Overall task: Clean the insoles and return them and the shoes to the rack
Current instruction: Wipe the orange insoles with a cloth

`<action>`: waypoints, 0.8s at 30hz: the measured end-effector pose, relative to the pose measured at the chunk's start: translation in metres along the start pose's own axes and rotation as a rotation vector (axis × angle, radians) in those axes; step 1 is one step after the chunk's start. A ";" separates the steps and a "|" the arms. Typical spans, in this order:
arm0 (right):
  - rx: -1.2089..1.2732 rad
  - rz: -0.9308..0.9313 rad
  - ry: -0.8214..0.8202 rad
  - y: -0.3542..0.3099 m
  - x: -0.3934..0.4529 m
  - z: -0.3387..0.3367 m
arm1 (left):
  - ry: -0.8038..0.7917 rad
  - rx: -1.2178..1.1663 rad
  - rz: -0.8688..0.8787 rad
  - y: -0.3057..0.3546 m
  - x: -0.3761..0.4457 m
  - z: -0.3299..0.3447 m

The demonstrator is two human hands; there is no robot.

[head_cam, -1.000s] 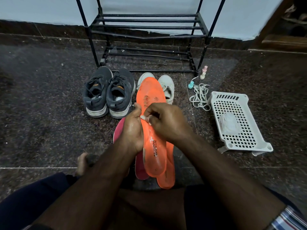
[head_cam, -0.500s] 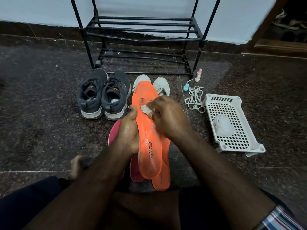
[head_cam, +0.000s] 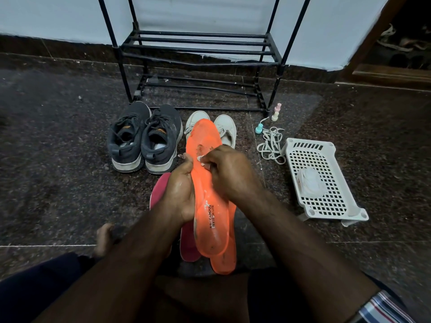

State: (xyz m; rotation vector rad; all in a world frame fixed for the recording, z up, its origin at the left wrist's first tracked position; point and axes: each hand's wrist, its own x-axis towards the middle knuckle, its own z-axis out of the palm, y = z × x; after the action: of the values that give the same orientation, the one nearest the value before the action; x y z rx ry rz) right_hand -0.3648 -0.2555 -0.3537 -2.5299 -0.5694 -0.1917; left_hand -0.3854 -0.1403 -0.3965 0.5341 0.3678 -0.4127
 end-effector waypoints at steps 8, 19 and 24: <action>-0.022 0.000 0.089 0.001 -0.001 -0.003 | 0.001 0.033 0.014 -0.001 -0.003 0.004; 0.079 -0.076 0.085 -0.003 -0.002 -0.002 | 0.023 0.032 0.044 0.007 -0.004 0.009; 0.016 0.023 0.092 0.005 0.001 0.000 | 0.020 0.039 0.034 0.004 -0.006 0.010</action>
State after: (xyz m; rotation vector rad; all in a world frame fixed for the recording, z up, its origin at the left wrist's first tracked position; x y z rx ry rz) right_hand -0.3614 -0.2587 -0.3555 -2.4967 -0.5033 -0.2921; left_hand -0.3866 -0.1410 -0.3847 0.5817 0.3699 -0.3830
